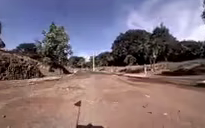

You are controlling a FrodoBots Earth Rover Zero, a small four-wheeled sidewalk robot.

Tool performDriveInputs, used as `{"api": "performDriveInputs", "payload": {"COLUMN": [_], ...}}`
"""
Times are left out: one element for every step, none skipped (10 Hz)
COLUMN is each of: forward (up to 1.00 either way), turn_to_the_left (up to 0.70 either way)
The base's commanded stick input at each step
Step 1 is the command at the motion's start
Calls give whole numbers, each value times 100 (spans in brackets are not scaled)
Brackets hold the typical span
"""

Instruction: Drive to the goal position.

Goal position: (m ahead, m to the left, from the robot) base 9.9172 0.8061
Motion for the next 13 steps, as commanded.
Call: {"api": "performDriveInputs", "payload": {"forward": [100,100,100,100,100,100,100,100,100,100,100,100,100], "turn_to_the_left": [0,0,0,0,0,0,0,0,0,0,0,0,0]}}
